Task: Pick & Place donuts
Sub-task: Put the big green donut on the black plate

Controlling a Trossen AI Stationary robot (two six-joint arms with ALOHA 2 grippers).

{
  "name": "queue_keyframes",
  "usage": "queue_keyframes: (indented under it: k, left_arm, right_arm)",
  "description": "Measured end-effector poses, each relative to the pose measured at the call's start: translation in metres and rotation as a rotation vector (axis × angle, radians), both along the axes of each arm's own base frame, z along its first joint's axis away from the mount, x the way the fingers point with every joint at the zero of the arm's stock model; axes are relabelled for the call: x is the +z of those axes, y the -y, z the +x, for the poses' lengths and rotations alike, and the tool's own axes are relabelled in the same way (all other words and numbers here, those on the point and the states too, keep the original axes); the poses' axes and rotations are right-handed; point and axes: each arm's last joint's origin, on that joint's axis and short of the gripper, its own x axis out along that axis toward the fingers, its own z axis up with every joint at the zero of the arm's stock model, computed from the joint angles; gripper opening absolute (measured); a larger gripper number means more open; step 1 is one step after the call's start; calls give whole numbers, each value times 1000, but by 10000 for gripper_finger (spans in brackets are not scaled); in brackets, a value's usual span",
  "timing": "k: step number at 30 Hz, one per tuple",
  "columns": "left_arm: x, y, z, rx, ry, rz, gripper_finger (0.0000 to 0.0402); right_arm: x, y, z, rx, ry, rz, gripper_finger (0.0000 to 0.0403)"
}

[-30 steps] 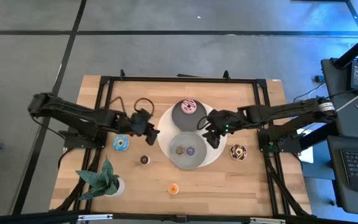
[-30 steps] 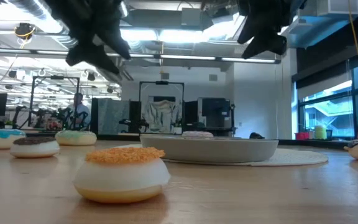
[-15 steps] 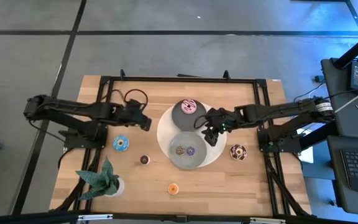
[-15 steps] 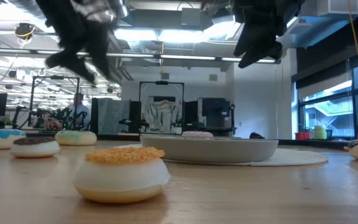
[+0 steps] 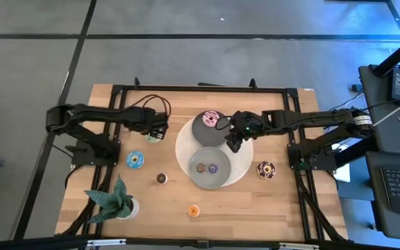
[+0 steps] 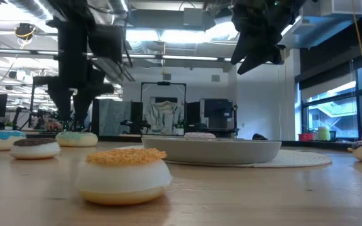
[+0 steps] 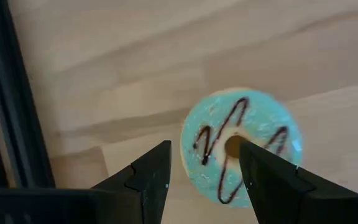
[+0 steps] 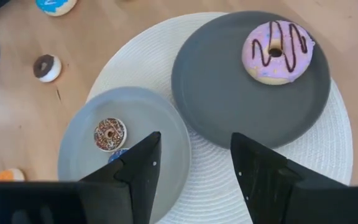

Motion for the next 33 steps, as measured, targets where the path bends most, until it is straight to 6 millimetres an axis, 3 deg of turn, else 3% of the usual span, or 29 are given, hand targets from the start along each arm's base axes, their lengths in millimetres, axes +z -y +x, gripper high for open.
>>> queue_keyframes:
  k: [9,22,33]
  left_arm:
    - [-26,-10,7,8,-100,-99,180]
    - [-30,-29,10,-43,-32,-139,159]
    - [-46,-22,3,-64,-21,-171,131]
  right_arm:
    - [0,1,0,14,-5,-13,196]
    - [0,1,0,14,-6,-13,196]
    - [0,1,0,17,-7,-14,196]
